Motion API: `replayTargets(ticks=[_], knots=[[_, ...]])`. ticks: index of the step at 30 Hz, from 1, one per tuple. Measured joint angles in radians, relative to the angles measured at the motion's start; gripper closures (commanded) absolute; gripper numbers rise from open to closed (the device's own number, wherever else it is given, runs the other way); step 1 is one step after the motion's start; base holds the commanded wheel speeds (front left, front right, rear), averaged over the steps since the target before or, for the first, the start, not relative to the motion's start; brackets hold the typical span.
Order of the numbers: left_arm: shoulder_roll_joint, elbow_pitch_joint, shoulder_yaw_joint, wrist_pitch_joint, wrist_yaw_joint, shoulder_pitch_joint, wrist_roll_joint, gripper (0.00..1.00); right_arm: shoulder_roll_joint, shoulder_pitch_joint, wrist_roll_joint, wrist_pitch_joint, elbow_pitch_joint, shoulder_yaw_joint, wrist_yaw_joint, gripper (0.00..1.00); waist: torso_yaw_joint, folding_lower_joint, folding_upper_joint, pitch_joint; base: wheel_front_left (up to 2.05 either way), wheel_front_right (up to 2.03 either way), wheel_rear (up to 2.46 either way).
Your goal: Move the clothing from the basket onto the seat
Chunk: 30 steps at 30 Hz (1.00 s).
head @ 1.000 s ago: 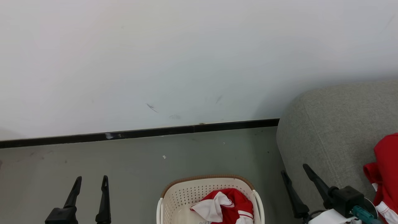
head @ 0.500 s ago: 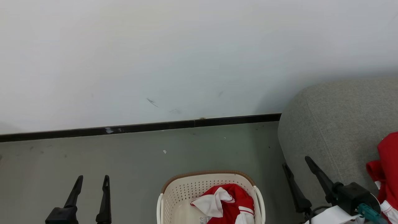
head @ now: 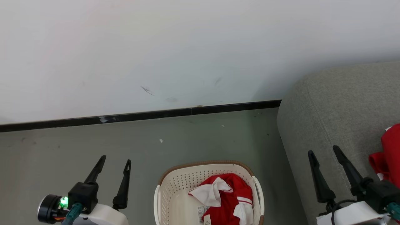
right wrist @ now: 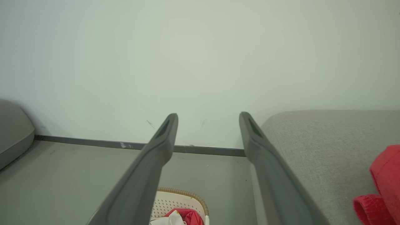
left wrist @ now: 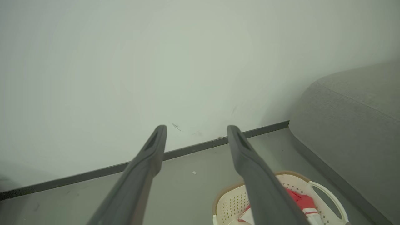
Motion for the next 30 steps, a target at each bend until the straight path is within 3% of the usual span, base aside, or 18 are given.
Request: replayTargets(ticks=[15, 30], knots=[[-0.058, 0.158, -0.148, 0.082, -0.092, -0.177, 0.031, 0.00, 0.003, 0.038, -0.024, 0.000, -0.105, -0.109, 0.000, 0.00, -0.044, 0.0000, 0.0000, 0.111, 0.00, 0.00, 0.00], [-0.112, 0.311, -0.259, 0.108, -0.171, -0.314, 0.093, 0.00, 0.004, 0.018, -0.012, 0.000, -0.194, -0.098, 0.000, 0.00, -0.116, 0.0000, 0.0000, 0.261, 0.00, 0.00, 0.00]])
